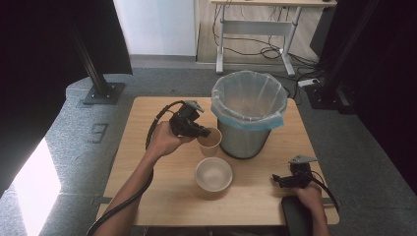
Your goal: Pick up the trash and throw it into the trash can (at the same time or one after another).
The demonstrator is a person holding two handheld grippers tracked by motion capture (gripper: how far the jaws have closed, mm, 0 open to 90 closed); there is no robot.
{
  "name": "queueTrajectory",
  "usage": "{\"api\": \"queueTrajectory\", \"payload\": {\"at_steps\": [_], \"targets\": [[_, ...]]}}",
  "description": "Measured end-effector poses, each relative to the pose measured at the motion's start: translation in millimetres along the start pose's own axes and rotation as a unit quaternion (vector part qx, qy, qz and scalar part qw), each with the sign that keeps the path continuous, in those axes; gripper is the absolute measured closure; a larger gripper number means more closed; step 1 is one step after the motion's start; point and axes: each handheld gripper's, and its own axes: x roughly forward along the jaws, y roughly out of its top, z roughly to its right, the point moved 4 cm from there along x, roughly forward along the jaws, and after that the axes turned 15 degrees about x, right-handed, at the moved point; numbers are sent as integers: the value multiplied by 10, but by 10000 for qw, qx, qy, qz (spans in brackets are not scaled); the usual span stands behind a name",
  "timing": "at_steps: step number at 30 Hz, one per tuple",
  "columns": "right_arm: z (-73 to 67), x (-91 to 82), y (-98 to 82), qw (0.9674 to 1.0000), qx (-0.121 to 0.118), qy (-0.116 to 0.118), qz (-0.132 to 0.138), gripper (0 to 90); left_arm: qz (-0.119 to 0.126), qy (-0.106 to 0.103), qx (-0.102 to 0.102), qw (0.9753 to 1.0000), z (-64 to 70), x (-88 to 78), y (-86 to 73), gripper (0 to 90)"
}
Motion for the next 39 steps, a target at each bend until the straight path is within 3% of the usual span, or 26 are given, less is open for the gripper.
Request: {"api": "queueTrajectory", "payload": {"at_steps": [7,17,26,39], "targets": [[-2,0,0,10000,11,1,1,0,10,27,82,10000,-36,-221,239,837],[-2,0,0,10000,10,-1,0,0,106,46,34,9999,-138,-512,555,837],[-1,-1,0,10000,9,-3,-1,0,206,111,67,9997,-195,-695,865,837],[-1,1,0,10000,8,3,4,0,258,253,32,9993,-332,-665,1203,837]]}}
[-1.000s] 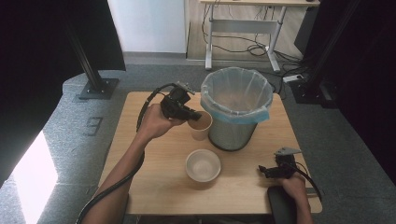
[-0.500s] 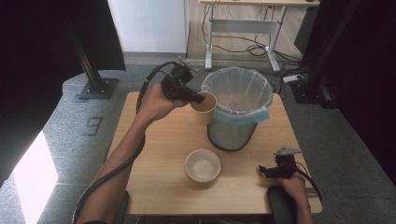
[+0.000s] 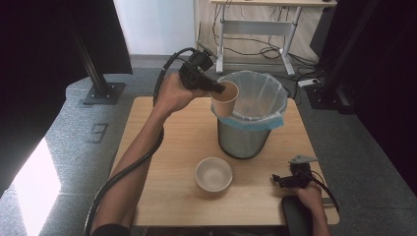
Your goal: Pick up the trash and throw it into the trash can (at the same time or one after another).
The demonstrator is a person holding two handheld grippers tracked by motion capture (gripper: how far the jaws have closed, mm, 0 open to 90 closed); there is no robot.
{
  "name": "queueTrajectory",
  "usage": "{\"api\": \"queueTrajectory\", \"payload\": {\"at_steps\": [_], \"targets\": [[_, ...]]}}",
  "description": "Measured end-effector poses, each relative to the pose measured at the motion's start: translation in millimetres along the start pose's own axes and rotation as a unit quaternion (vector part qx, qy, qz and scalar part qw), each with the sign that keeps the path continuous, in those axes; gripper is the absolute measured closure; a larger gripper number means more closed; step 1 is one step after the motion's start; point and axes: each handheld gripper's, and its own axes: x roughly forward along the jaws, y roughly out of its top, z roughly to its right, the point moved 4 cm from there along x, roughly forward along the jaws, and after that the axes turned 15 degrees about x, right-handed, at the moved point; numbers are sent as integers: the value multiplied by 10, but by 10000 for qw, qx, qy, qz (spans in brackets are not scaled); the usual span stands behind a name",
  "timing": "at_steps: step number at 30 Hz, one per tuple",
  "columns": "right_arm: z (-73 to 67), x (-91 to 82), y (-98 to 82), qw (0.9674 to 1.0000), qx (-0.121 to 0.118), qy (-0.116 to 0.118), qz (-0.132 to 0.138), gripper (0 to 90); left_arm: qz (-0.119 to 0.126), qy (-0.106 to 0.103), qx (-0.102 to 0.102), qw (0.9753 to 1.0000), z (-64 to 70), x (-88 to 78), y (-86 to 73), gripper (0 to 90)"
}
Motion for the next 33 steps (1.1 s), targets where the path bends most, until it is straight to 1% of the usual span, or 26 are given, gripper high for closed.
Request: {"api": "queueTrajectory", "payload": {"at_steps": [4,8,11,14,19,27,31,33], "targets": [[0,0,0,10000,2,0,-1,0,8,31,10,10000,-36,73,101,838],[0,1,0,10000,2,1,6,0,-31,107,26,9999,-79,174,198,838],[0,1,0,10000,3,3,5,0,12,125,1,9999,-106,231,262,838],[0,1,0,10000,1,5,6,0,-13,216,-17,9998,-146,299,320,838],[0,1,0,10000,1,5,5,0,32,293,-76,9995,-205,401,396,838],[0,1,0,10000,-7,6,4,0,-14,405,-104,9991,-292,682,450,837],[-2,1,-1,10000,-17,15,3,0,-55,442,-153,9989,-331,828,425,837],[-3,0,-1,10000,-20,14,-4,0,-64,442,-211,9988,-351,896,404,837]]}}
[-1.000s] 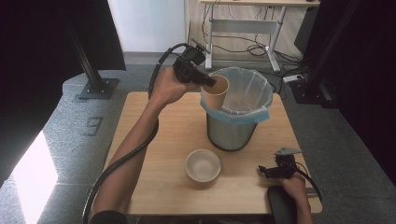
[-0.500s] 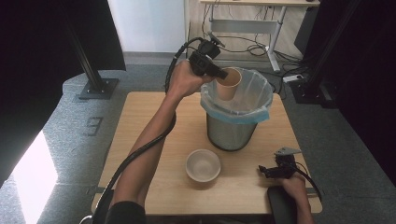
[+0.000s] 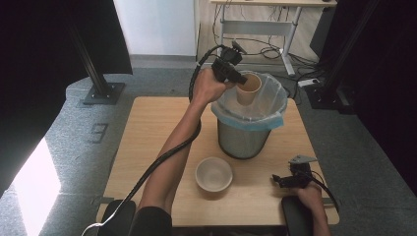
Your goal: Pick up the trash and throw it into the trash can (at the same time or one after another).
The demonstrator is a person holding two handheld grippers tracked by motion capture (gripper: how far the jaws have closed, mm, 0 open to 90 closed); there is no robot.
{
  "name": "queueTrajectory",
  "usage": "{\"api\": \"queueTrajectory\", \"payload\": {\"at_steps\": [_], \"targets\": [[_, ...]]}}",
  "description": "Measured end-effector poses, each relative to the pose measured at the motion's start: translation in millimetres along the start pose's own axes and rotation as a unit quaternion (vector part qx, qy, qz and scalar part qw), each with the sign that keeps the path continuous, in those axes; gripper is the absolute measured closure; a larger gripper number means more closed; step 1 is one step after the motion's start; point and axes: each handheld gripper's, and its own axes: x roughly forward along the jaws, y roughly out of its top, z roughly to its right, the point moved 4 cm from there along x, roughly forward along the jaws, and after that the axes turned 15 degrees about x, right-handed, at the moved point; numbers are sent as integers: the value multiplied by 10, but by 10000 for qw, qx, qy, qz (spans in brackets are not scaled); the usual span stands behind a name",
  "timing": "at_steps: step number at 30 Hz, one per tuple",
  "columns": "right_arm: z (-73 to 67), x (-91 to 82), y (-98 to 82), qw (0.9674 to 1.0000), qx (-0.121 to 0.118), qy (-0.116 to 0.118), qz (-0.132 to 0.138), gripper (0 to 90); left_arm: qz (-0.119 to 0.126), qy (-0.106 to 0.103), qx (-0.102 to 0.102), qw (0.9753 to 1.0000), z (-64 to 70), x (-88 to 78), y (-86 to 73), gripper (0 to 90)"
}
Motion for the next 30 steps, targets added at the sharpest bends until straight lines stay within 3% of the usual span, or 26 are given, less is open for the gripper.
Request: {"api": "queueTrajectory", "payload": {"at_steps": [8,14,15,19,22,25,30], "targets": [[-2,0,0,10000,-15,14,-2,0,-145,54,-87,9998,-29,211,-88,835],[-5,-1,-1,10000,-21,26,-13,0,-279,-11,-31,9996,12,329,-134,826],[-5,-1,-1,10000,-23,27,-14,0,-307,-16,-18,9995,15,337,-139,806],[-5,-1,-1,10000,-32,28,-15,0,-270,72,-46,9996,8,293,-140,511],[-6,-2,-2,10000,-33,29,-17,0,-101,59,-130,9998,-5,196,-133,398],[-6,-2,-2,10000,-35,30,-17,0,80,-81,-149,9998,20,62,-131,340],[-6,-2,-2,10000,-34,30,-18,0,101,-85,-108,9999,67,-96,-177,282]]}}
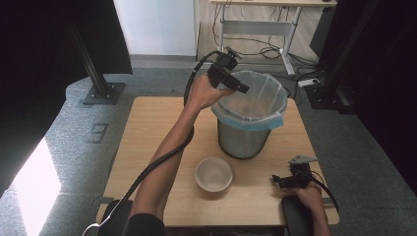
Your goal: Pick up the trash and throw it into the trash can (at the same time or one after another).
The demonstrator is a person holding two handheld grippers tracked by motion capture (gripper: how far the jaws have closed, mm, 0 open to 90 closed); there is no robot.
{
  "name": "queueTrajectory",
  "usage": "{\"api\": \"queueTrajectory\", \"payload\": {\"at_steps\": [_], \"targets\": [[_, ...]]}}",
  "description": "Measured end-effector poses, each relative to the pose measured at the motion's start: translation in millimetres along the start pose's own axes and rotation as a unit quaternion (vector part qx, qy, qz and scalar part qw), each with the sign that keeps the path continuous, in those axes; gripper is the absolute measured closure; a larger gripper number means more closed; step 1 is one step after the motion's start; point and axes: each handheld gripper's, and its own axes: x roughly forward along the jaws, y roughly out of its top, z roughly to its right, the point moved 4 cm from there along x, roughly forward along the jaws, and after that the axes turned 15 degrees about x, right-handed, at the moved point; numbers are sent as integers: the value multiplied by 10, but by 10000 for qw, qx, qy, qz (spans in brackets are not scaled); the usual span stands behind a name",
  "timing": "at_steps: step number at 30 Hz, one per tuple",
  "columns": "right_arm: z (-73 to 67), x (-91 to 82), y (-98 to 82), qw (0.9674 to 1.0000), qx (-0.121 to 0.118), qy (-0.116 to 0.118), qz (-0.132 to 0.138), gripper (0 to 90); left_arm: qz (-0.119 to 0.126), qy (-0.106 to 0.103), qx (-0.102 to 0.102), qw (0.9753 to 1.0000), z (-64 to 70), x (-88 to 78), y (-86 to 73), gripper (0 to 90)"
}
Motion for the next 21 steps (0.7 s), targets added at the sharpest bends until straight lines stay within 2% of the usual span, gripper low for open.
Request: {"api": "queueTrajectory", "payload": {"at_steps": [9,16,21], "targets": [[-3,0,-2,10000,8,1,10,0,146,-32,131,9998,98,-306,-94,236],[-6,-2,-5,10000,10,2,12,0,142,86,312,9994,179,-587,-210,191],[-7,-2,-6,10000,13,0,12,0,151,151,352,9992,208,-718,-344,160]]}}
